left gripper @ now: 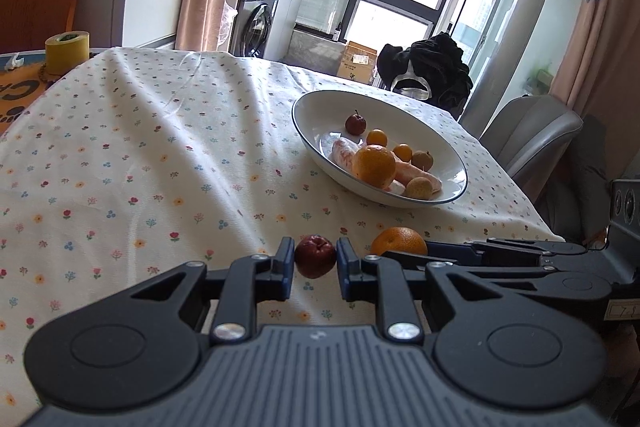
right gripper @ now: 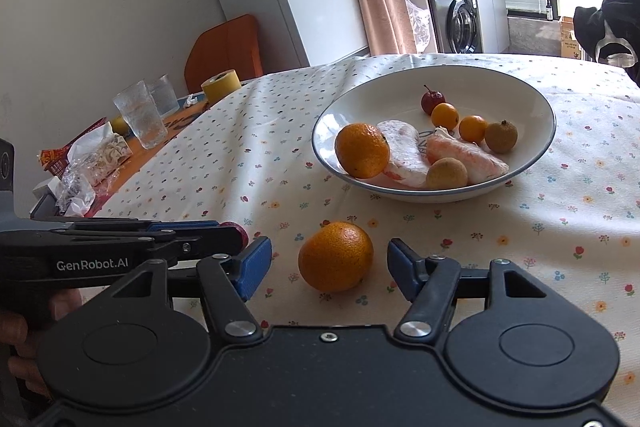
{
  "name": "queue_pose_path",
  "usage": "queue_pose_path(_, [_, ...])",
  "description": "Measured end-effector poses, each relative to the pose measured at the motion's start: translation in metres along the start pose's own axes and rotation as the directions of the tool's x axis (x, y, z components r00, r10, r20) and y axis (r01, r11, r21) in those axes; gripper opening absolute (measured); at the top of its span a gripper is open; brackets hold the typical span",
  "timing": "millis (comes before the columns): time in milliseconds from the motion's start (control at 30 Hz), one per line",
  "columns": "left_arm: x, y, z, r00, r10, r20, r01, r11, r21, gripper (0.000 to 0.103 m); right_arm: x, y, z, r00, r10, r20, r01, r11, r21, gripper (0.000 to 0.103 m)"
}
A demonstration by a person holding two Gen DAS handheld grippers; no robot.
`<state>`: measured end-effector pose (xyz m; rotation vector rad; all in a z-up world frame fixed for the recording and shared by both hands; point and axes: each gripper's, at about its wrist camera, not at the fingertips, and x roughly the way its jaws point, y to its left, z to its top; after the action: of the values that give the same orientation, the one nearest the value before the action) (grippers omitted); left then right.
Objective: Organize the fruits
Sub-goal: 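Grasp the red apple with the left gripper while the right gripper grasps the orange, then carry the red apple into the bowl with the left gripper while the right gripper carries the orange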
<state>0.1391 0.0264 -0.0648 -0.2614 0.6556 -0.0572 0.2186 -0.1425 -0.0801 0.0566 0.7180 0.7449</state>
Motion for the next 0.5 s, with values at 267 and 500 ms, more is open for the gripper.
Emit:
queue_pose_path(267, [0.001, -0.004, 0.005, 1.0, -0.01, 0.012, 0.01, 1.0, 0.006, 0.02, -0.01, 0.001, 0.002, 0.999, 0.006, 0.032, -0.006, 1.0, -0.018, 0.038])
queue_pose_path(500, [0.008, -0.012, 0.014, 0.999, -0.033, 0.019, 0.032, 0.999, 0.025, 0.02, -0.018, -0.003, 0.009, 0.998, -0.004, 0.061, 0.005, 1.0, -0.011, 0.038])
